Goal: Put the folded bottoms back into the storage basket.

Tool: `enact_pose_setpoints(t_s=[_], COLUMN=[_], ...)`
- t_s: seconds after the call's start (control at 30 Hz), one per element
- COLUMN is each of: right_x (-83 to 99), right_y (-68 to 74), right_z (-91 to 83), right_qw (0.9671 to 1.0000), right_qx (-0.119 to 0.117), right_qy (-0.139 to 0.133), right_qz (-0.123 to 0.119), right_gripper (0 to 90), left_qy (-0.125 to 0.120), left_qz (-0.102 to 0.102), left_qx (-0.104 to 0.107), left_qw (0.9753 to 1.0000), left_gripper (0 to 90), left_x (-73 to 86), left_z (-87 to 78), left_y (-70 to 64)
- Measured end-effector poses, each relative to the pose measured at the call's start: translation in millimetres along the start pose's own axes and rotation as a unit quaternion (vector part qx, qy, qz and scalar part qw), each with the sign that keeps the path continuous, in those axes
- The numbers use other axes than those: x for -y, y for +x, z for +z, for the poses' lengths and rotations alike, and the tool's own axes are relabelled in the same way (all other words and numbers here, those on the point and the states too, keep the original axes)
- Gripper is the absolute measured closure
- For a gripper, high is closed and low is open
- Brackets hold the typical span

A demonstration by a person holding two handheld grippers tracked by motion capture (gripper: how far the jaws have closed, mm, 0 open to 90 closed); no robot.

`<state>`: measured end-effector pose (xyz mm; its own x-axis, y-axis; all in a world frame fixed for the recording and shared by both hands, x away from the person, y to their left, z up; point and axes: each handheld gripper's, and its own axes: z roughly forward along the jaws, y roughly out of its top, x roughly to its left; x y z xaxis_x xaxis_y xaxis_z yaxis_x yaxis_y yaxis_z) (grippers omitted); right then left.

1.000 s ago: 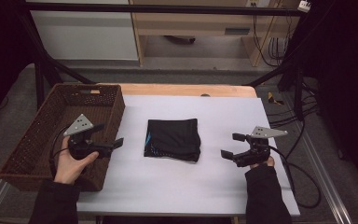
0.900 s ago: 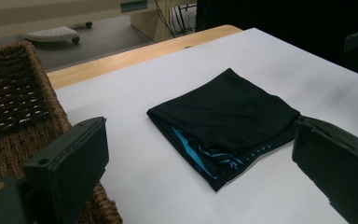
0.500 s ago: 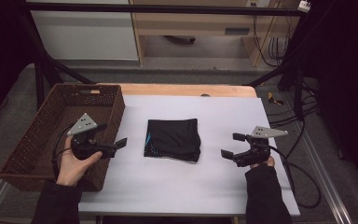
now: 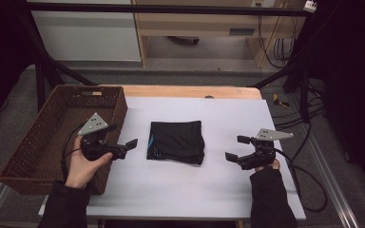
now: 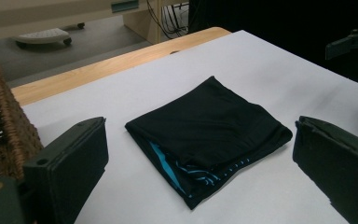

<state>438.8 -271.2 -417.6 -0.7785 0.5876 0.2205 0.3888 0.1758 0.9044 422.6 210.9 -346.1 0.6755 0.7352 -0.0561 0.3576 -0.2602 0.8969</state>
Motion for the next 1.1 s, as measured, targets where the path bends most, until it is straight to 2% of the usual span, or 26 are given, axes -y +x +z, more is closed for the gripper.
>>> enact_pose_setpoints(t_s=[0.37, 0.7, 1.0, 1.1], right_x=[-0.1, 0.0, 0.1, 0.2], right_y=[0.0, 0.1, 0.0, 0.0], right_z=[-0.4, -0.3, -0.2, 0.0], right_qw=[1.0000, 1.0000, 1.0000, 1.0000], right_qx=[0.000, 0.000, 0.001, 0.001], right_qy=[-0.001, 0.000, 0.001, 0.001], right_qz=[0.000, 0.000, -0.001, -0.001], right_gripper=[3.0, 3.0, 3.0, 3.0], left_qy=[0.010, 0.030, 0.038, 0.035], left_qz=[0.009, 0.008, 0.010, 0.005], left_qx=[0.008, 0.019, 0.024, 0.025], left_qw=[0.9999, 0.9994, 0.9990, 0.9991], left_gripper=[2.6, 2.6, 2.0, 2.0], left_x=[-4.1, 2.1, 6.0, 7.5], left_z=[21.2, 49.0, 67.3, 72.1], left_y=[-13.0, -22.3, -24.8, -24.3])
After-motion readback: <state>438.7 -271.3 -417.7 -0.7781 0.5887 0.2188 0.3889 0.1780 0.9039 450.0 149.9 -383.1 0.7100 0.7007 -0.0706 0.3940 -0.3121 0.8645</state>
